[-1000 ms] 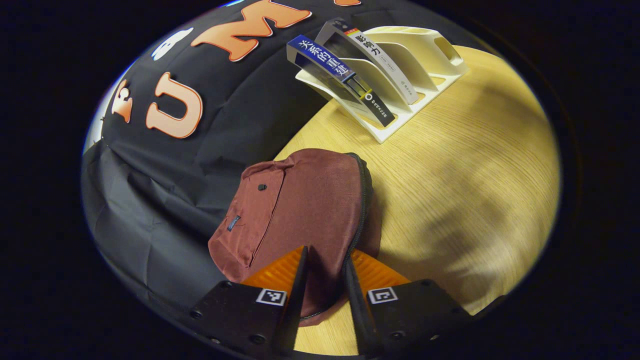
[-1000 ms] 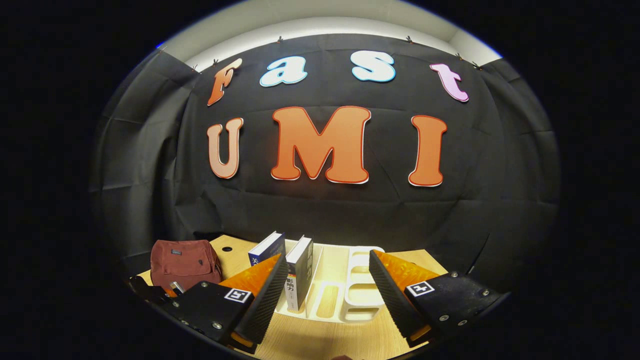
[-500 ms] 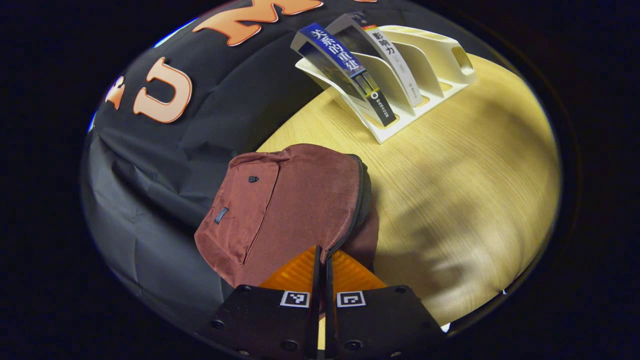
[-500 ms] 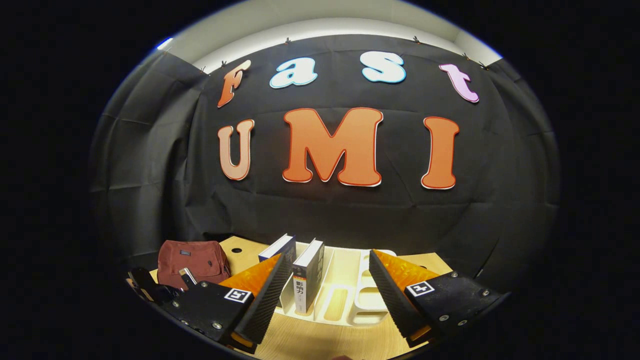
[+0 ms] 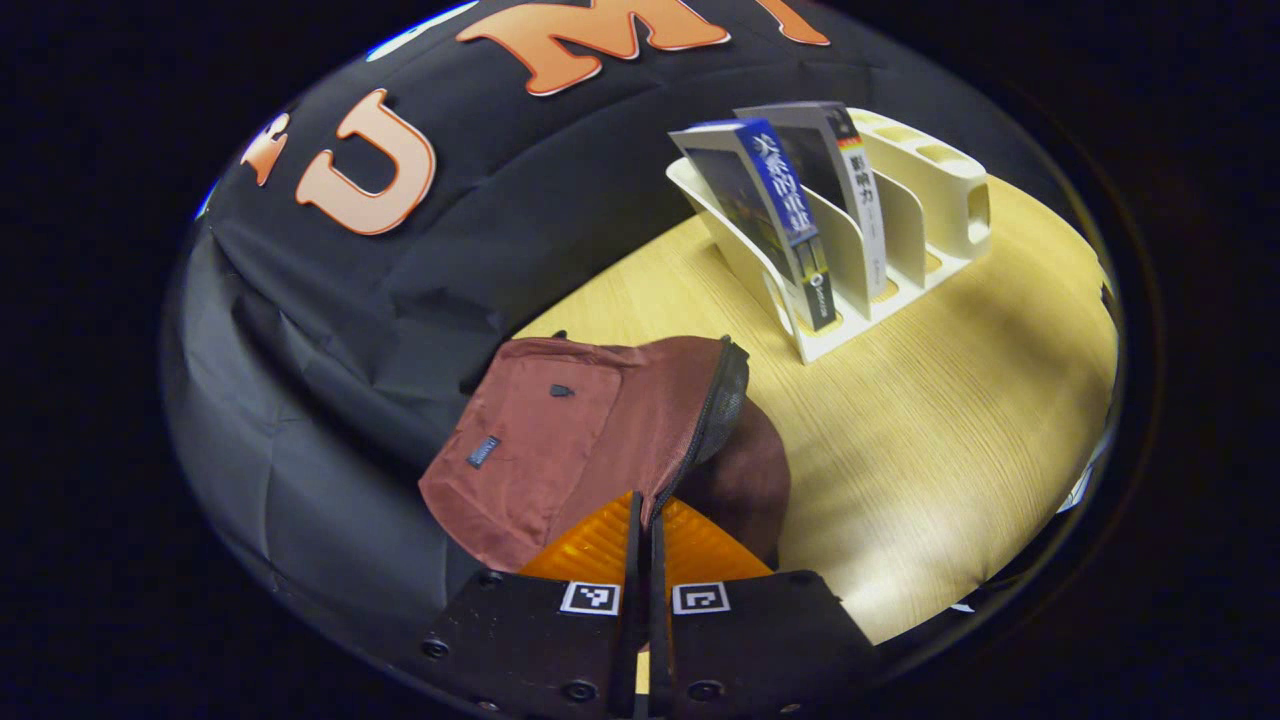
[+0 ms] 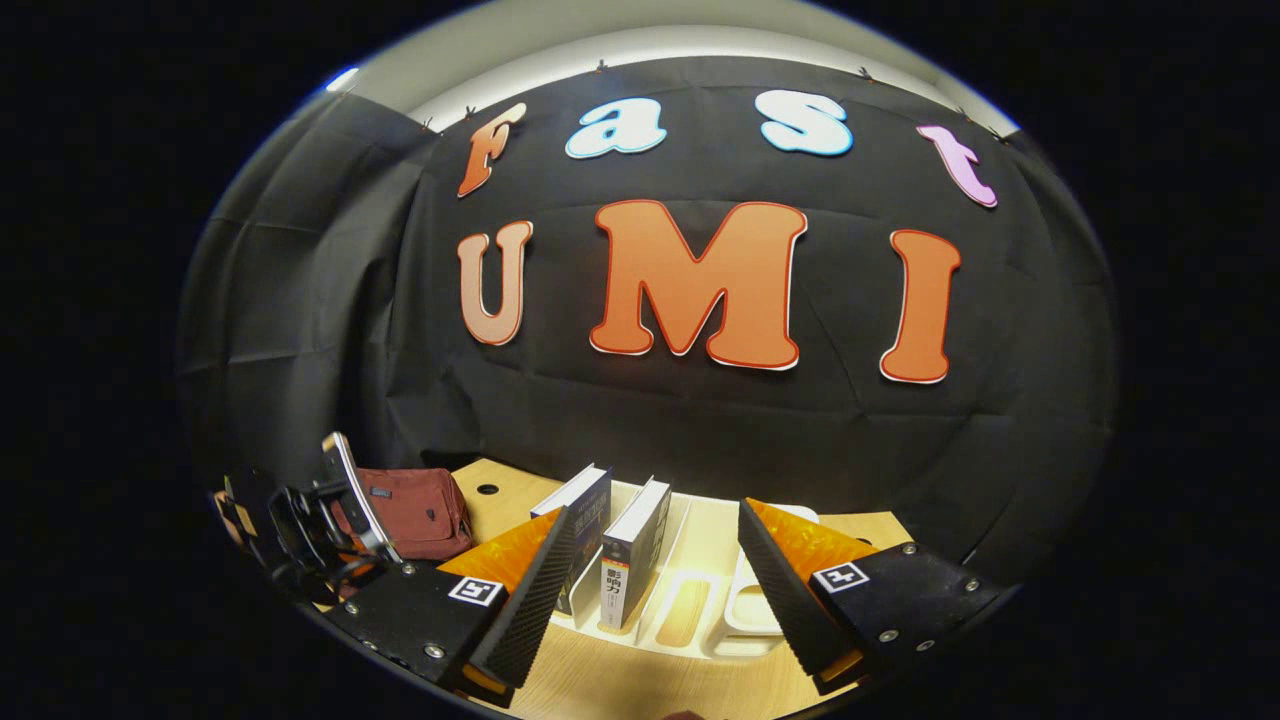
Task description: Open the schoolbag, grab two books from the bookshelf and put them into the schoolbag.
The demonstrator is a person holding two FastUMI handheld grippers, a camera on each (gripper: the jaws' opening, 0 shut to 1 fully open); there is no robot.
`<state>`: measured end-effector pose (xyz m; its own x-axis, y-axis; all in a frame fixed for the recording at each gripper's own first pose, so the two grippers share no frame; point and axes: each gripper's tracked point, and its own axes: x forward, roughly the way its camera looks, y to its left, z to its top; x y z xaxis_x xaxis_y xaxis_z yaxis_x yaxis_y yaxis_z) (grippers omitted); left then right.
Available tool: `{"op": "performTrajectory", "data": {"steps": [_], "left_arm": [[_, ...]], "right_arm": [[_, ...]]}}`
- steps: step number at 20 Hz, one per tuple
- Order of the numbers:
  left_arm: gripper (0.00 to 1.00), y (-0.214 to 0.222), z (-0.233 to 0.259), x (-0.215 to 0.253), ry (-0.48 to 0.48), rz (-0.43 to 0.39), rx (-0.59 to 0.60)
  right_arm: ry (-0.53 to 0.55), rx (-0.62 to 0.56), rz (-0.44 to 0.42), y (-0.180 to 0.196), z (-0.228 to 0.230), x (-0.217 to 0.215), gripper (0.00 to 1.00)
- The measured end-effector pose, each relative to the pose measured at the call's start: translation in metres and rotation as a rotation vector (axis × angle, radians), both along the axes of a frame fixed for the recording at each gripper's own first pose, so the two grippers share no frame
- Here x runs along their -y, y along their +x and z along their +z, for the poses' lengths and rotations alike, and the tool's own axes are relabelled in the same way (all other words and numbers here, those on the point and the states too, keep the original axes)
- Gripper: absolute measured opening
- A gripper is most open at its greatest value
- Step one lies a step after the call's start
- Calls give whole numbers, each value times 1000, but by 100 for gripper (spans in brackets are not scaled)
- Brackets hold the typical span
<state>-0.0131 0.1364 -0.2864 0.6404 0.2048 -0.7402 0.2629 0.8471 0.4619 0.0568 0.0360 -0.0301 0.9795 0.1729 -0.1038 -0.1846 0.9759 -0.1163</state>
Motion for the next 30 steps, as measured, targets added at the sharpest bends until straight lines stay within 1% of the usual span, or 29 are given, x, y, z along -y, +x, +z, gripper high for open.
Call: {"op": "performTrajectory", "data": {"steps": [4,7,11,13,17,19,20,21,24,26,28,30], "left_arm": [[5,10,24,-14,-5,21,27],[5,12,31,-20,-22,14,28],[5,23,43,-26,-50,-9,20],[5,33,53,-32,-78,-9,28],[5,50,76,-45,-168,0,36],[5,59,83,-54,-194,6,38],[5,64,88,-60,-200,6,42],[5,69,92,-64,-209,7,40],[5,76,99,-66,-270,7,24],[5,83,102,-64,-301,-5,25],[5,89,107,-66,-302,-25,29],[5,93,109,-68,-302,-34,25]], "right_arm": [[-1,-14,35,6,1,-18,96],[2,5,56,8,7,-32,97],[42,17,65,8,18,-44,97],[52,-13,64,10,17,-46,96],[52,-70,48,19,15,-46,97],[38,-128,52,25,6,-49,97],[23,-168,52,28,0,-51,100],[11,-211,68,31,-6,-56,97],[-18,-343,88,40,-24,-71,97],[-9,-442,91,48,-32,-83,97],[22,-502,105,61,-34,-96,97],[18,-555,93,76,-35,-102,97]]}}
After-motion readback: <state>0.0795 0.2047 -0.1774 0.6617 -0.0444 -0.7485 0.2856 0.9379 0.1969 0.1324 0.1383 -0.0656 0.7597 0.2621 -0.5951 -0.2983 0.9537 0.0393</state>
